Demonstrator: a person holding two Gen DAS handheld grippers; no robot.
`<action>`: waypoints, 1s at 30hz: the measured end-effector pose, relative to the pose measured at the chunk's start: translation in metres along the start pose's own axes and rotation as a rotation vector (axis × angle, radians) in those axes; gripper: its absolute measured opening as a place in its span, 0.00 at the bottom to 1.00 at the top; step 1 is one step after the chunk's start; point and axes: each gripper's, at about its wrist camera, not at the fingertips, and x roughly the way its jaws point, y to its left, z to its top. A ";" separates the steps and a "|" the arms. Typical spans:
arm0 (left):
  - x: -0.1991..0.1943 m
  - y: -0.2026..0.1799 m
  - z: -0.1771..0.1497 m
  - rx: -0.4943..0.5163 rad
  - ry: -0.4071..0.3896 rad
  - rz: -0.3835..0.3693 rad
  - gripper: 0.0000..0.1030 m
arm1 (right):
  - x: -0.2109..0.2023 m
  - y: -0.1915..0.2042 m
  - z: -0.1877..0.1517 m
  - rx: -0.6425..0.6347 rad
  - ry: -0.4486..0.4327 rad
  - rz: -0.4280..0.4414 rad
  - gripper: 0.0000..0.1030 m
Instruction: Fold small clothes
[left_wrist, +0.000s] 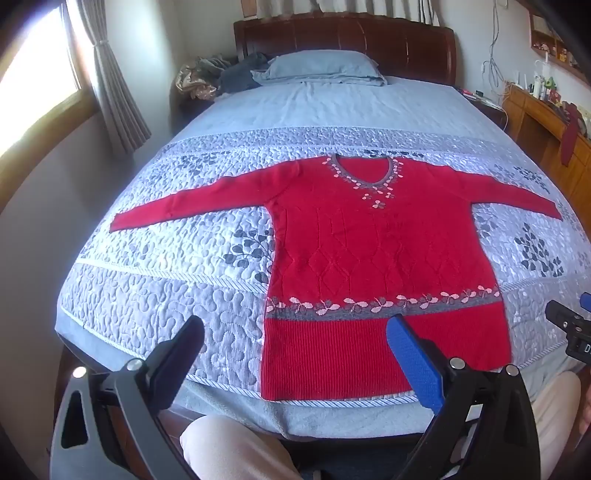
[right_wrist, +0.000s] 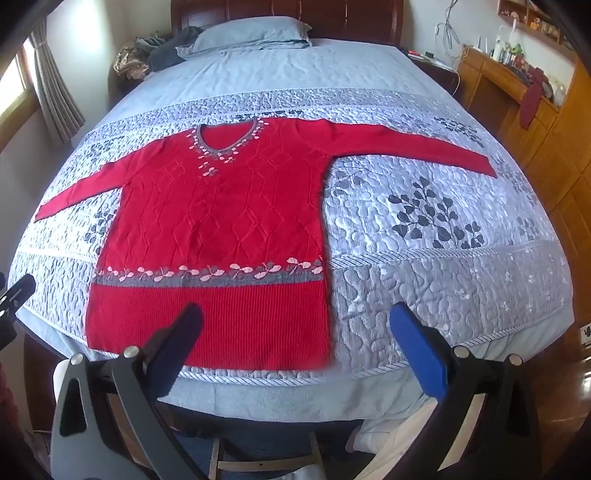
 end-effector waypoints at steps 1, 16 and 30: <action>0.000 0.000 0.000 0.001 0.000 0.000 0.96 | 0.000 0.000 0.000 0.002 0.001 0.000 0.97; 0.003 0.004 -0.006 0.002 0.000 -0.003 0.96 | 0.002 -0.004 0.000 0.016 0.004 0.005 0.97; 0.004 -0.001 -0.001 0.007 -0.002 0.008 0.96 | 0.005 -0.006 0.000 0.022 0.006 0.009 0.97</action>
